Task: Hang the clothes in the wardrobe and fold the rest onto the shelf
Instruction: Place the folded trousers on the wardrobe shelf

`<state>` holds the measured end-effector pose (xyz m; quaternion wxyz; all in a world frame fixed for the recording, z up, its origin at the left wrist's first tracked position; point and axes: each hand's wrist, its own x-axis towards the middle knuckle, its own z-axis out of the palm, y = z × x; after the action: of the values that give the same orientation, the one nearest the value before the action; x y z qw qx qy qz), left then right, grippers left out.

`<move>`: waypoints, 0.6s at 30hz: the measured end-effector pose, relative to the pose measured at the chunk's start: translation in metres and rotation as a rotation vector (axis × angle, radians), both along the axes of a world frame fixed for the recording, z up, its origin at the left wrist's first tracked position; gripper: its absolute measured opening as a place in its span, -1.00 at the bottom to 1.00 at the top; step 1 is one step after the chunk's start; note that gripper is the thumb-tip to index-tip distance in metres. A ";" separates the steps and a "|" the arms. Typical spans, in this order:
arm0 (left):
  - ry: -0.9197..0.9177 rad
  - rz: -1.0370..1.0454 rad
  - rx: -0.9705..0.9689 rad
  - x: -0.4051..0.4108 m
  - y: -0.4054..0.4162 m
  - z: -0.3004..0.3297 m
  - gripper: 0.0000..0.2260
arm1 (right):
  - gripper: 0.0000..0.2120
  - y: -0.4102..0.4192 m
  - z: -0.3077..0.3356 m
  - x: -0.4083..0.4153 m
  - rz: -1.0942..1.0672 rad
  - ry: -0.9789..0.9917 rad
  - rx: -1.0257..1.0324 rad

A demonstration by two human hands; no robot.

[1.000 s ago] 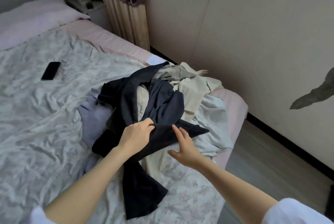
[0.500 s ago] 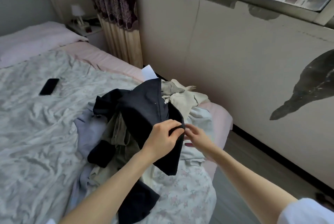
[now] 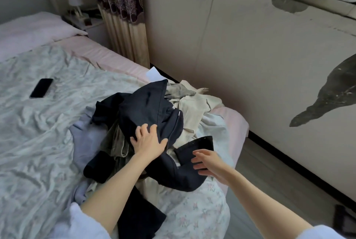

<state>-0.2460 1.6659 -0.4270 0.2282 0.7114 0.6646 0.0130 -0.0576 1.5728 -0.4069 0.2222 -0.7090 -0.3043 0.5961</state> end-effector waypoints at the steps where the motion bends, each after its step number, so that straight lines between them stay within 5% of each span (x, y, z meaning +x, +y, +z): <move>1: 0.008 0.054 -0.028 -0.002 0.006 -0.003 -0.36 | -0.70 0.001 -0.003 -0.002 -0.002 -0.004 -0.004; 5: -0.053 0.360 -0.062 -0.001 0.048 -0.022 -0.19 | -0.72 0.028 -0.024 -0.003 -0.044 -0.017 -0.017; 9: -0.181 0.554 0.056 -0.017 0.083 -0.035 -0.55 | -0.75 0.053 -0.040 -0.009 -0.081 -0.012 -0.038; 12: -0.252 0.499 0.102 -0.037 0.101 -0.038 -0.80 | -0.76 0.068 -0.045 -0.018 -0.086 0.030 -0.057; 18: -0.438 0.214 0.028 -0.039 0.086 -0.013 -0.92 | -0.76 0.101 -0.039 -0.037 -0.075 0.090 -0.025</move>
<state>-0.2845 1.7524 -0.4402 0.3545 0.6203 0.6704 0.2002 -0.0949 1.6738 -0.4458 0.2490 -0.6950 -0.2600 0.6224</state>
